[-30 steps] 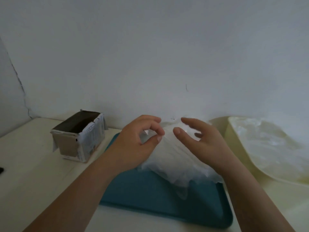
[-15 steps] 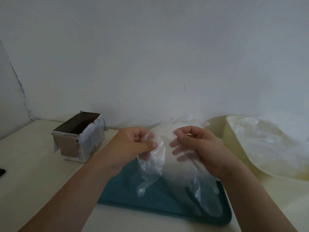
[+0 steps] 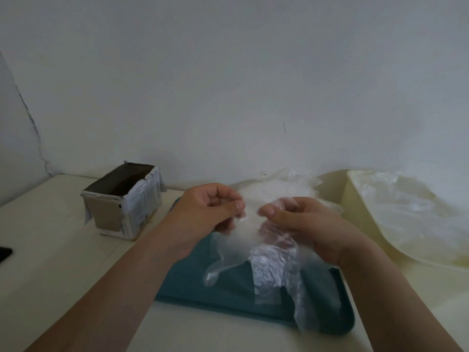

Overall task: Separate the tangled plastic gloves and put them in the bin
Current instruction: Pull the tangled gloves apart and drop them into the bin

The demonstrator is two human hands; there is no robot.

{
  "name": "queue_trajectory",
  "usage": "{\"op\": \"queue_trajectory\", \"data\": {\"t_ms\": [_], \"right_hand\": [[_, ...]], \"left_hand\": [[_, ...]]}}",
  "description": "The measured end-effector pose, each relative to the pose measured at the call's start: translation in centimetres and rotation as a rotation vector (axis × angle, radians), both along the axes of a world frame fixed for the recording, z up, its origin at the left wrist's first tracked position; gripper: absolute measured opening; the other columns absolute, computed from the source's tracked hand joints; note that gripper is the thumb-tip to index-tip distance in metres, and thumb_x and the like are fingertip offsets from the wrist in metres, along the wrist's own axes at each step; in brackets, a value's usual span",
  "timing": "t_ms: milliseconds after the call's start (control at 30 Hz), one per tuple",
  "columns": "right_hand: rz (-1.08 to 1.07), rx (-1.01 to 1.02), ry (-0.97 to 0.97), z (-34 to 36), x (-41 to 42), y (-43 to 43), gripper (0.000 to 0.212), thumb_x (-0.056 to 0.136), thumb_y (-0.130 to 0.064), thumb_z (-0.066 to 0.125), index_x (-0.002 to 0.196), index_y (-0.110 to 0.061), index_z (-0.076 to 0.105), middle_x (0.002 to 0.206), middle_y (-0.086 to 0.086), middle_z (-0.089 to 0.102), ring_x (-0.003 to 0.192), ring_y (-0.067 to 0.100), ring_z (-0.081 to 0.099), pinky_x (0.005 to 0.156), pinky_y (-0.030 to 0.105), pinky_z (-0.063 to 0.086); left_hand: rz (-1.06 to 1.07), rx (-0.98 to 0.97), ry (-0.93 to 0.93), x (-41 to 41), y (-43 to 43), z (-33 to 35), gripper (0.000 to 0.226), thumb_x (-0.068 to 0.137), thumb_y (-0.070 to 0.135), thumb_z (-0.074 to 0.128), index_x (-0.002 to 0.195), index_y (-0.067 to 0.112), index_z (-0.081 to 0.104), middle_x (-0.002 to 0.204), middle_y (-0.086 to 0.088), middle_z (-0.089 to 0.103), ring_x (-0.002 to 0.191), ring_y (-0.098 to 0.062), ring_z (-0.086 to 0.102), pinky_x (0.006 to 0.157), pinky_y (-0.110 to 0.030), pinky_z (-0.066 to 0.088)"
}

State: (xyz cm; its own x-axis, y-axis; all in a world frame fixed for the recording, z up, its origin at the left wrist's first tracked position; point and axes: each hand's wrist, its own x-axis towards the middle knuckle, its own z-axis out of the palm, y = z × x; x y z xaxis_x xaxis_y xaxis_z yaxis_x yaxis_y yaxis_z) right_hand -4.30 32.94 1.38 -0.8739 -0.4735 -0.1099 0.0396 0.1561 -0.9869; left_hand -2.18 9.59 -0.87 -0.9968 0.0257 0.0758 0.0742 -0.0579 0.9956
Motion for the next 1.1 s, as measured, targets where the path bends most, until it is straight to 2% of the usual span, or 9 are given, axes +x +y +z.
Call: {"op": "queue_trajectory", "data": {"t_ms": [100, 167, 300, 433, 567, 733, 833, 967, 1100], "right_hand": [[-0.071, 0.000, 0.058, -0.3, -0.1, -0.8, 0.028, 0.087, -0.024, 0.078, 0.098, 0.001, 0.075, 0.080, 0.019, 0.074, 0.060, 0.030, 0.060, 0.060, 0.036, 0.049], [-0.178, 0.085, 0.133, -0.5, -0.2, -0.8, 0.023, 0.092, -0.025, 0.075, 0.092, -0.002, 0.075, 0.060, 0.007, 0.065, 0.047, 0.018, 0.043, 0.047, 0.025, 0.032], [-0.232, 0.388, 0.329, 0.4, -0.6, 1.2, 0.019, 0.092, -0.034, 0.075, 0.084, -0.017, 0.078, 0.051, -0.002, 0.061, 0.044, 0.010, 0.045, 0.051, 0.022, 0.041], [0.012, 0.652, 0.406, 1.4, -0.1, 1.8, 0.016, 0.093, -0.035, 0.074, 0.082, -0.024, 0.078, 0.063, -0.002, 0.072, 0.052, 0.006, 0.059, 0.058, 0.019, 0.051], [0.068, 0.713, 0.403, 1.3, 0.0, 1.5, 0.017, 0.095, -0.035, 0.071, 0.085, -0.023, 0.076, 0.073, -0.005, 0.075, 0.054, 0.009, 0.065, 0.055, 0.019, 0.055], [0.038, 0.672, 0.462, 0.9, -0.2, 1.4, 0.011, 0.097, -0.031, 0.068, 0.094, -0.026, 0.077, 0.081, -0.010, 0.076, 0.070, 0.009, 0.072, 0.063, 0.023, 0.060], [-0.031, 0.585, 0.598, 0.9, -0.4, 1.0, 0.009, 0.096, -0.033, 0.069, 0.095, -0.032, 0.077, 0.096, -0.017, 0.073, 0.090, -0.002, 0.068, 0.079, 0.020, 0.055], [-0.142, 0.389, 0.783, 1.5, 0.5, 0.3, 0.005, 0.091, -0.038, 0.072, 0.092, -0.038, 0.077, 0.155, -0.023, 0.041, 0.143, -0.003, 0.036, 0.113, 0.021, 0.029], [-0.129, 0.426, 0.821, 1.8, 0.8, -0.2, 0.007, 0.087, -0.043, 0.073, 0.091, -0.042, 0.078, 0.165, -0.026, 0.023, 0.154, -0.002, 0.010, 0.122, 0.036, 0.015]], "left_hand": [[-0.026, -0.029, -0.001, 0.1, 0.6, -0.4, 0.012, 0.091, 0.002, 0.076, 0.104, 0.002, 0.073, 0.089, -0.018, 0.078, 0.062, -0.018, 0.065, 0.059, -0.027, 0.057], [0.070, -0.031, 0.016, -0.3, 0.3, -0.7, 0.009, 0.092, 0.001, 0.075, 0.101, 0.004, 0.074, 0.088, -0.015, 0.079, 0.067, -0.019, 0.067, 0.062, -0.027, 0.058], [0.351, -0.381, 0.186, -1.2, -0.6, -2.0, 0.010, 0.094, 0.008, 0.073, 0.094, 0.018, 0.075, 0.083, 0.002, 0.077, 0.072, -0.011, 0.071, 0.071, -0.024, 0.059], [0.165, -0.812, 0.193, -1.4, 0.9, -4.8, 0.026, 0.093, 0.035, 0.072, 0.116, 0.024, 0.069, 0.117, 0.015, 0.064, 0.108, -0.005, 0.060, 0.096, -0.025, 0.049], [0.092, -1.031, 0.157, -2.3, 1.1, -7.2, 0.022, 0.089, 0.034, 0.069, 0.082, 0.014, 0.064, 0.088, 0.002, 0.057, 0.083, -0.019, 0.058, 0.069, -0.030, 0.045], [0.174, -0.862, 0.147, -2.1, 0.0, -6.0, 0.021, 0.087, 0.014, 0.075, 0.072, 0.029, 0.071, 0.076, 0.013, 0.071, 0.073, -0.002, 0.066, 0.069, -0.020, 0.052], [0.240, -0.840, 0.233, -1.6, -0.9, -3.9, 0.017, 0.091, 0.017, 0.072, 0.079, 0.029, 0.070, 0.081, 0.014, 0.070, 0.076, -0.004, 0.065, 0.075, -0.030, 0.056], [0.234, -1.017, 0.480, -0.5, -0.7, -0.4, 0.008, 0.102, 0.020, 0.057, 0.100, 0.025, 0.062, 0.107, 0.013, 0.058, 0.088, -0.016, 0.061, 0.078, -0.038, 0.053], [0.133, -1.012, 0.598, -0.2, -0.6, 0.5, 0.032, 0.096, 0.006, 0.062, 0.108, 0.036, 0.060, 0.132, 0.022, 0.052, 0.103, -0.015, 0.064, 0.086, -0.039, 0.057]]}}
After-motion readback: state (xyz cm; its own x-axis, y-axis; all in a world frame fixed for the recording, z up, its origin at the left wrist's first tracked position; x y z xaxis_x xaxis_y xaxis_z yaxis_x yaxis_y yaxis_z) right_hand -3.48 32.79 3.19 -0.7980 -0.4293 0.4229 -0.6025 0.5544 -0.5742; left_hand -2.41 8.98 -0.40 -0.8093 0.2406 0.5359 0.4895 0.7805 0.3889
